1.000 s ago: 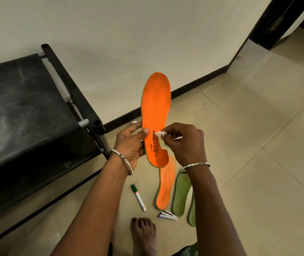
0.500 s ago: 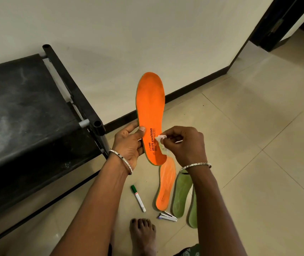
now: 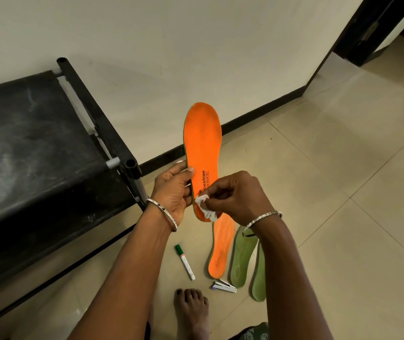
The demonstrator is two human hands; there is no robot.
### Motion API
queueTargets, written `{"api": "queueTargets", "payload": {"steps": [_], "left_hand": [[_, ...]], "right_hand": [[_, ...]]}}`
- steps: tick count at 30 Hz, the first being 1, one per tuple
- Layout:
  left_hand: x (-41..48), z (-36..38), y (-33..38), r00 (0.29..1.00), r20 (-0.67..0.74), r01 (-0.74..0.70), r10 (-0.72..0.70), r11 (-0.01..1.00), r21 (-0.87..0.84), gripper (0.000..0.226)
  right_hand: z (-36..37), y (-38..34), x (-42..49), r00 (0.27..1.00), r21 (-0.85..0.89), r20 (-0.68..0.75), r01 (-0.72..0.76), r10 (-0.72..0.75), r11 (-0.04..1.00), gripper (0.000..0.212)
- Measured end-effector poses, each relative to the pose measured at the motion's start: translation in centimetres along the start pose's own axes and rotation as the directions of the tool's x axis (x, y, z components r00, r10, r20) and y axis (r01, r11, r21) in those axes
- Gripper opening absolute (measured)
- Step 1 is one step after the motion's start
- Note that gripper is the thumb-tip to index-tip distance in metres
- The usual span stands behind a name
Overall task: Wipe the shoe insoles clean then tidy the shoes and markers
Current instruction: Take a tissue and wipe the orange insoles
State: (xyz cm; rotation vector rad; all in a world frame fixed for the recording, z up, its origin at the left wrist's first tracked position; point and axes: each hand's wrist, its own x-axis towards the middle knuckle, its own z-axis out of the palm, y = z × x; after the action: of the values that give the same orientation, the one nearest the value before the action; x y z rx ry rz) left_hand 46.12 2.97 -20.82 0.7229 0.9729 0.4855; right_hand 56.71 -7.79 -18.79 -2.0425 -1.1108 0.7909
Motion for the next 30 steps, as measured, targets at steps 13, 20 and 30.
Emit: {"api": "queueTargets", "payload": {"steps": [13, 20, 30], "left_hand": [[0.1, 0.1, 0.0, 0.999, -0.024, -0.027, 0.028, 0.998, 0.051, 0.015], [0.2, -0.2, 0.2, 0.999, -0.043, -0.021, 0.023, 0.999, 0.037, 0.021], [0.2, 0.1, -0.1, 0.996, -0.065, -0.060, 0.061, 0.998, 0.014, 0.018]], "right_hand": [[0.8, -0.4, 0.3, 0.997, 0.027, -0.069, 0.049, -0.047, 0.998, 0.016], [0.5, -0.3, 0.1, 1.000, -0.039, 0.016, 0.019, -0.018, 0.999, 0.015], [1.2, -0.3, 0.6, 0.978, 0.004, -0.206, 0.021, -0.019, 1.000, 0.010]]}}
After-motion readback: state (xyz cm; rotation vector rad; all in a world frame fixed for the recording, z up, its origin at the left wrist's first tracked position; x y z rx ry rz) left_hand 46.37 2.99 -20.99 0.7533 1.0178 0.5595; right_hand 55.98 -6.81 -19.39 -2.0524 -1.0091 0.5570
